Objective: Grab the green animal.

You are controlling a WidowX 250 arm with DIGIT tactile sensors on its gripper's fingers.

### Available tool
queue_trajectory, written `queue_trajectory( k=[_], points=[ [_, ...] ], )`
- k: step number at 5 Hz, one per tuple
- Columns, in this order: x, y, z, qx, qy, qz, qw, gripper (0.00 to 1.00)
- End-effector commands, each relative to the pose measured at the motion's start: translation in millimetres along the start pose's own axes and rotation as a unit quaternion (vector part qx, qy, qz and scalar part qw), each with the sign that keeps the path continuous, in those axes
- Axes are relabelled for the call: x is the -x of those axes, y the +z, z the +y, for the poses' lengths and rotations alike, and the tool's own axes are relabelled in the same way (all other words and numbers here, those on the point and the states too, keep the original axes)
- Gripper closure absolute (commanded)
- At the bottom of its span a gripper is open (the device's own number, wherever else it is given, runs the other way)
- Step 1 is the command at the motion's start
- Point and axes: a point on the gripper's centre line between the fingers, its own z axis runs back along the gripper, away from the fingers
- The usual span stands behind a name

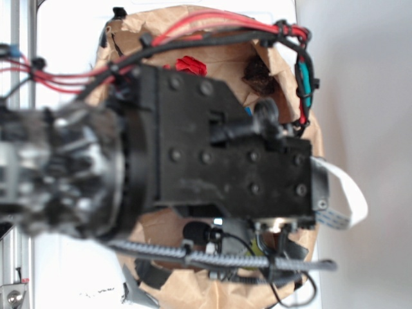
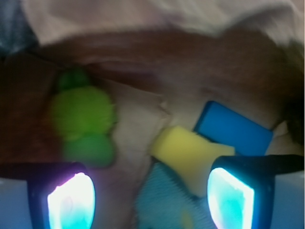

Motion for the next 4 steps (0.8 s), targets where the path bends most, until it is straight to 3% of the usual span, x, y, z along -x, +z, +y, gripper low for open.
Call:
queue_trajectory(
  k=[1,2,3,4],
  points=[
    [-8.4,11.2,-3.2,-0.004,-0.007,-0.021,1.000,0.00],
    [-8.4,11.2,-3.2,-0.004,-0.007,-0.021,1.000,0.00],
    [12.8,0.7,-21.7,0.007,-0.130,-0.049,0.990,0.00],
    [14.2,-11.5,-26.4,0.020,-0.235,-0.071,0.969,0.00]
  ],
)
